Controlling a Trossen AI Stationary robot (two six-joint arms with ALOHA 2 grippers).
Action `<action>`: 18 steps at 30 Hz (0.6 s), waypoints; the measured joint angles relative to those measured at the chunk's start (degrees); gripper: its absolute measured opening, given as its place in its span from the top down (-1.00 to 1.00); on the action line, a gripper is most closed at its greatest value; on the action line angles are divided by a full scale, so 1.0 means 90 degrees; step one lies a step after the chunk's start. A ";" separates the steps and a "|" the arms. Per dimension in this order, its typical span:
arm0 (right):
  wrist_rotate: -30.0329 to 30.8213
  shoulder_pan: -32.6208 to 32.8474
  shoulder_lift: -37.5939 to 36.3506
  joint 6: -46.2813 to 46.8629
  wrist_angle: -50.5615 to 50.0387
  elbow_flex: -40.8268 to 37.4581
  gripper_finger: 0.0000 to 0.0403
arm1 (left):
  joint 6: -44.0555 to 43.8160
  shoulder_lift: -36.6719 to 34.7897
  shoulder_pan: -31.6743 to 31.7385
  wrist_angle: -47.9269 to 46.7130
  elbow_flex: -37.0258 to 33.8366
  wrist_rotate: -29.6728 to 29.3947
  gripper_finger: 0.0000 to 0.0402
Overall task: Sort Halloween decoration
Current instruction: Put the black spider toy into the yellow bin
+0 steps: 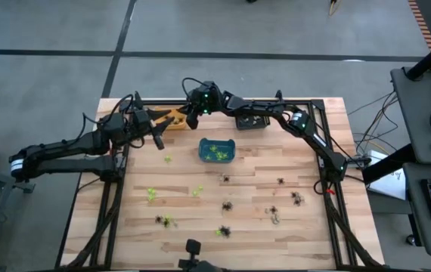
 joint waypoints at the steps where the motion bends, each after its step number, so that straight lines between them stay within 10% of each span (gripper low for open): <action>1: -0.0006 0.0007 -0.0002 0.0040 -0.0005 -0.0002 0.74 | 0.0000 -0.0002 -0.0001 0.0000 0.0000 -0.0061 0.45; 18: -0.0108 0.0009 -0.0010 0.0277 -0.0015 0.0098 0.15 | -0.0095 0.0000 -0.0001 -0.0019 0.0000 -0.0237 0.45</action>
